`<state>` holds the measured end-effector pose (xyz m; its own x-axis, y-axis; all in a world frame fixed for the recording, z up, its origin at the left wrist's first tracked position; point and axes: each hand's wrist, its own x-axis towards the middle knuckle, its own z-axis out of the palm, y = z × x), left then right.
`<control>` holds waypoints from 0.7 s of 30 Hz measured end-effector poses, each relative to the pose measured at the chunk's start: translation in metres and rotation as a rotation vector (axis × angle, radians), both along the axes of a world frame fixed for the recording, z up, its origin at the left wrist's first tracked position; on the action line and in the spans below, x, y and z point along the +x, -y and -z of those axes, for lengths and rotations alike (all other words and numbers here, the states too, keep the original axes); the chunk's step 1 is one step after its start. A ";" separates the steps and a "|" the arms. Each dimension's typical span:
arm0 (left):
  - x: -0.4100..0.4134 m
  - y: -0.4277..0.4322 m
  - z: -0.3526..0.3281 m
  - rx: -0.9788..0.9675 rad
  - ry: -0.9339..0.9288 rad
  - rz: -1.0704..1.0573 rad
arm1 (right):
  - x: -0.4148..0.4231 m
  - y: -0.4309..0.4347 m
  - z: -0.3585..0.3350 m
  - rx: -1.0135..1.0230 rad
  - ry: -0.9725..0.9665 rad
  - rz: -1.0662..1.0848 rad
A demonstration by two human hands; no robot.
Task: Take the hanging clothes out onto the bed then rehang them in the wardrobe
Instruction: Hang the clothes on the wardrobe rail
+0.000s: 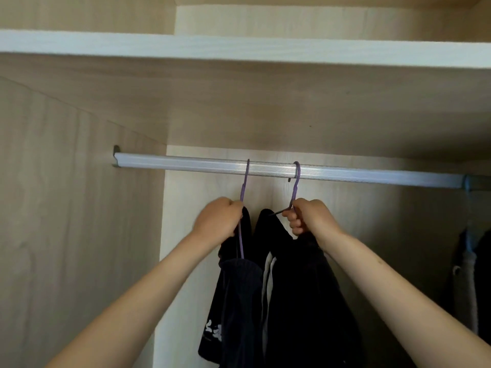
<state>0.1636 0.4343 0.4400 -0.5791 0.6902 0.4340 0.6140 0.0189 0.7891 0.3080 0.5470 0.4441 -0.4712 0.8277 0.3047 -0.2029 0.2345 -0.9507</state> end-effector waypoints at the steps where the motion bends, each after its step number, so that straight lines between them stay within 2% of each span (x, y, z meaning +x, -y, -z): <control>1: -0.009 0.006 -0.004 -0.016 -0.343 -0.170 | 0.002 0.000 0.002 0.099 0.044 0.066; 2: -0.018 0.011 -0.011 0.083 -0.590 -0.300 | 0.005 0.001 0.004 0.191 0.077 0.127; 3: -0.028 0.015 -0.020 0.232 -0.743 -0.350 | 0.008 0.001 0.005 0.263 0.102 0.175; 4: -0.037 0.017 -0.028 0.353 -0.851 -0.349 | 0.011 0.001 0.006 0.317 0.125 0.214; 6: -0.054 0.014 -0.045 0.387 -0.963 -0.331 | 0.014 0.002 0.004 0.408 0.195 0.284; 10: -0.079 0.003 -0.057 0.173 -0.988 -0.356 | 0.010 0.002 0.002 0.491 0.294 0.368; 15: -0.098 0.000 -0.058 0.245 -1.001 -0.279 | 0.011 0.004 0.000 0.536 0.387 0.416; 21: -0.106 -0.006 -0.055 0.324 -1.074 -0.278 | 0.024 0.001 -0.001 0.580 0.468 0.585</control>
<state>0.0574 0.4407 0.4945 0.0819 0.3628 0.9283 0.9779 0.1505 -0.1451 0.3318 0.5461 0.4450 -0.2082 0.7498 0.6280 0.4688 0.6400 -0.6087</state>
